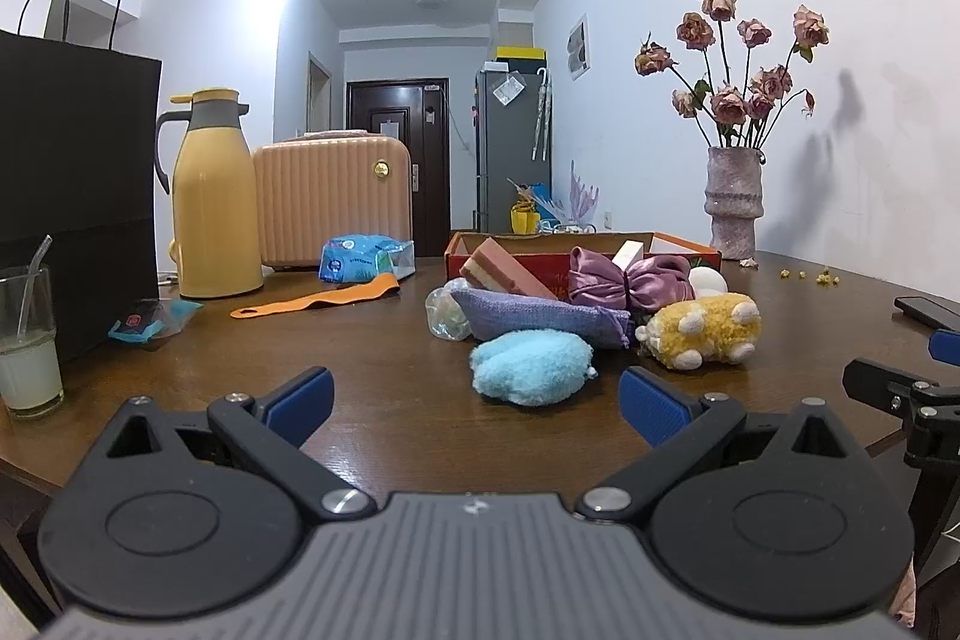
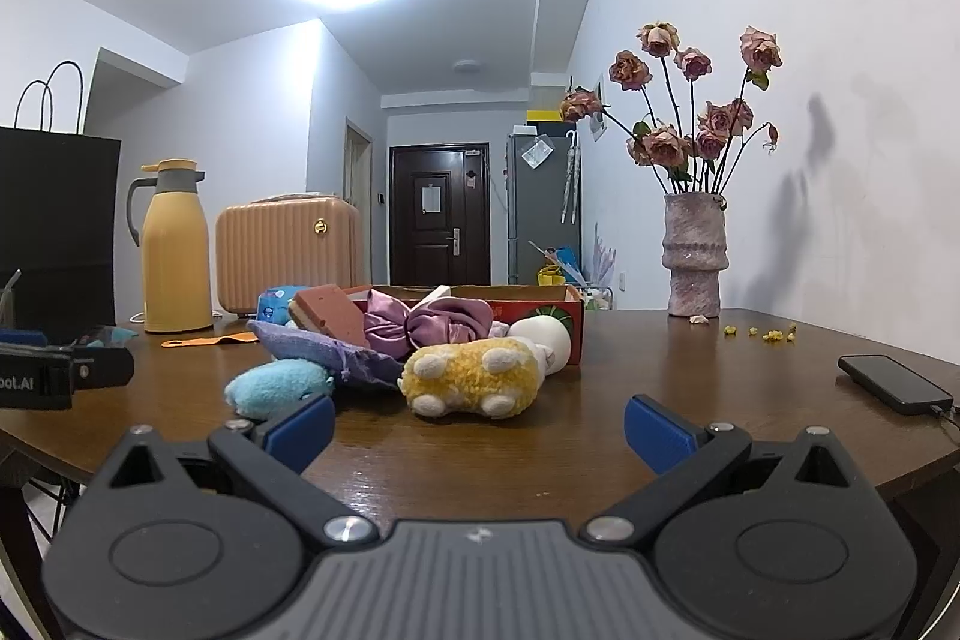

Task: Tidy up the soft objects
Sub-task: 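Close both grippers together on the yellow-and-white plush sheep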

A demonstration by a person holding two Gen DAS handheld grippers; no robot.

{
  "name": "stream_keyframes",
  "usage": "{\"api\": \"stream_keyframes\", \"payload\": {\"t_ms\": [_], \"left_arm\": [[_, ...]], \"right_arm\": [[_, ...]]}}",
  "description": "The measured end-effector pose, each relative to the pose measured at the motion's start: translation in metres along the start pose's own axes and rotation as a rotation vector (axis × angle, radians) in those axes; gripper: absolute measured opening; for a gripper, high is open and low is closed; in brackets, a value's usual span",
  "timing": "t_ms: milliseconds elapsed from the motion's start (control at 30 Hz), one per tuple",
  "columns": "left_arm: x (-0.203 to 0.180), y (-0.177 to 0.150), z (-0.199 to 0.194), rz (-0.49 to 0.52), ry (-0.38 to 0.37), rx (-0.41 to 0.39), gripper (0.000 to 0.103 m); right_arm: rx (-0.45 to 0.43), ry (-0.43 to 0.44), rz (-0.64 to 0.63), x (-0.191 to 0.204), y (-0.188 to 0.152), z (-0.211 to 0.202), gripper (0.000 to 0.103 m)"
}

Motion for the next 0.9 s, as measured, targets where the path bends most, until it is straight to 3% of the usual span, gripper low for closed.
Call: {"api": "stream_keyframes", "payload": {"t_ms": [167, 333, 467, 567, 700, 733, 800, 900], "left_arm": [[0.000, 0.000, 0.003, 0.009, 0.014, -0.010, 0.103], [-0.005, 0.015, 0.025, 0.027, 0.006, -0.019, 0.103], [-0.009, 0.023, 0.059, 0.020, -0.023, 0.047, 0.103], [-0.014, 0.028, 0.082, -0.005, -0.049, 0.103, 0.103], [-0.037, 0.037, 0.106, -0.001, -0.131, 0.108, 0.101], [-0.043, 0.037, 0.113, 0.010, -0.142, 0.121, 0.098], [-0.056, 0.035, 0.125, 0.017, -0.167, 0.147, 0.082], [-0.067, 0.031, 0.140, 0.002, -0.188, 0.190, 0.076]], "right_arm": [[-0.009, -0.010, -0.008, -0.002, 0.003, 0.001, 0.103], [-0.068, -0.017, -0.054, -0.008, 0.027, 0.011, 0.103], [-0.060, 0.071, 0.021, -0.019, 0.044, 0.043, 0.103], [0.060, 0.100, 0.015, -0.024, 0.046, 0.081, 0.103], [0.137, 0.076, 0.027, -0.039, 0.052, 0.127, 0.102], [0.173, 0.107, 0.056, -0.042, 0.053, 0.140, 0.100], [0.231, 0.165, 0.100, -0.046, 0.053, 0.165, 0.095], [0.312, 0.154, 0.112, -0.048, 0.047, 0.196, 0.083]]}}
Point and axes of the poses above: each gripper's, at about its wrist camera, not at the fingertips, and z roughly the way its jaws point, x to its left, y to its top, the point moved 6 cm from there along z, roughly the way its jaws point, and after that the axes turned 3 degrees about y, right-handed, at the moved point
